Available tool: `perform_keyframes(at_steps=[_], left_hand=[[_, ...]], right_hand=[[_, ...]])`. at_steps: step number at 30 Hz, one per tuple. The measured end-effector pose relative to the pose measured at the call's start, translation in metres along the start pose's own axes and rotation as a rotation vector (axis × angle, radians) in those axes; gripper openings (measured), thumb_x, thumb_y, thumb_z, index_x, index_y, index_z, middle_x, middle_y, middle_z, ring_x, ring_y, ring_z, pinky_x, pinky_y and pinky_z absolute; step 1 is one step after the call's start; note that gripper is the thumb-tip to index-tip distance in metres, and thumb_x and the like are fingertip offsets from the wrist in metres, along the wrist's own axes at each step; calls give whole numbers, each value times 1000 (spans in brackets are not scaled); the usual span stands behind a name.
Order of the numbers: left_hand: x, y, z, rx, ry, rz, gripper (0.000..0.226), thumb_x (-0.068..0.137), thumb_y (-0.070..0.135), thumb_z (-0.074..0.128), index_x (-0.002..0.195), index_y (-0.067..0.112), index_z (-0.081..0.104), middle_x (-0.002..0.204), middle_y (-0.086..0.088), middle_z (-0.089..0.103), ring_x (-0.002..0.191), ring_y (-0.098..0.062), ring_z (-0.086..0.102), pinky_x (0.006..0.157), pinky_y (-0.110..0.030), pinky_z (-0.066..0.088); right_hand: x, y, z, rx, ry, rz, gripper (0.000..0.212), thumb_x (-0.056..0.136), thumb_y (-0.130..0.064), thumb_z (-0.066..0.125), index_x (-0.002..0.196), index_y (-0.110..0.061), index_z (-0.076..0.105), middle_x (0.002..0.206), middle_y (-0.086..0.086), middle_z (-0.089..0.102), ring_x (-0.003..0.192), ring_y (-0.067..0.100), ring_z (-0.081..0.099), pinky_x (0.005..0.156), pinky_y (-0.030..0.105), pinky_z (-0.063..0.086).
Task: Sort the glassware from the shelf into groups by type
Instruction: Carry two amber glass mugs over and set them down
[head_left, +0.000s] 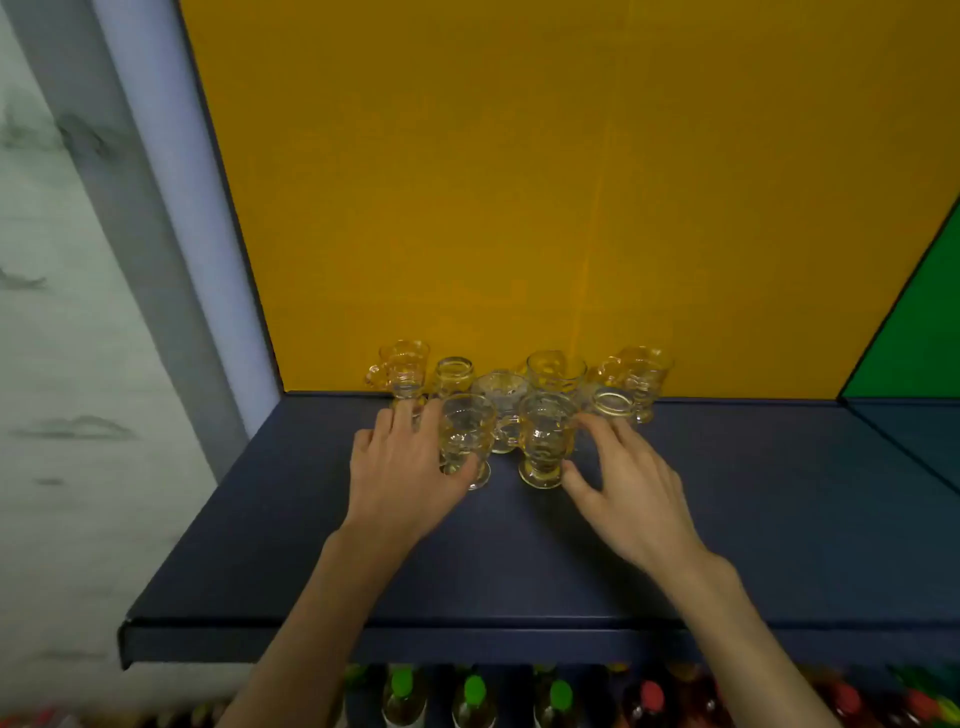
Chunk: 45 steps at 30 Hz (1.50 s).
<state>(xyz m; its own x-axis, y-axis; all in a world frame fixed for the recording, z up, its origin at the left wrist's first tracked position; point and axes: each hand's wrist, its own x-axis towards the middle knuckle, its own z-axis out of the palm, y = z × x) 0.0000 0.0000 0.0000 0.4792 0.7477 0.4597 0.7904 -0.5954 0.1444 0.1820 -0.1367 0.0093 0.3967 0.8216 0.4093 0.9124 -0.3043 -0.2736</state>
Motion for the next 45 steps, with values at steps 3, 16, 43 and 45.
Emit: perform_keyframes(at_steps=[3, 16, 43, 45], left_hand=[[11, -2, 11, -25, -48, -27, 83, 83, 73, 52, 149, 23, 39, 134, -1, 53, 125, -25, 50, 98, -42, 41], [17, 6, 20, -448, 39, -202, 83, 57, 75, 74, 124, 27, 60, 107, 12, 70, 102, -12, 66, 97, -44, 46], [-18, 110, 0, -1100, -153, -86, 67, 49, 44, 97, 106, 42, 63, 99, 15, 67, 93, -2, 63, 75, -22, 48], [-20, 138, 2, -1126, -187, -49, 67, 47, 46, 97, 105, 43, 62, 99, 13, 67, 94, -5, 64, 77, -25, 51]], right_hand=[[8, 2, 7, 59, 11, 44, 66, 93, -43, 57, 150, -23, 31, 143, -2, 50, 127, 22, 52, 90, 36, 47], [29, 19, 49, 485, -54, 236, 70, 73, -57, 76, 131, -28, 49, 120, -14, 63, 110, 9, 61, 94, 38, 51], [-38, 68, -51, 659, 297, 508, 50, 63, -47, 89, 104, -30, 67, 104, -12, 70, 96, 4, 65, 77, 22, 52], [-58, 89, -68, 638, 341, 544, 50, 64, -50, 88, 104, -32, 66, 106, -12, 69, 99, 3, 64, 79, 23, 51]])
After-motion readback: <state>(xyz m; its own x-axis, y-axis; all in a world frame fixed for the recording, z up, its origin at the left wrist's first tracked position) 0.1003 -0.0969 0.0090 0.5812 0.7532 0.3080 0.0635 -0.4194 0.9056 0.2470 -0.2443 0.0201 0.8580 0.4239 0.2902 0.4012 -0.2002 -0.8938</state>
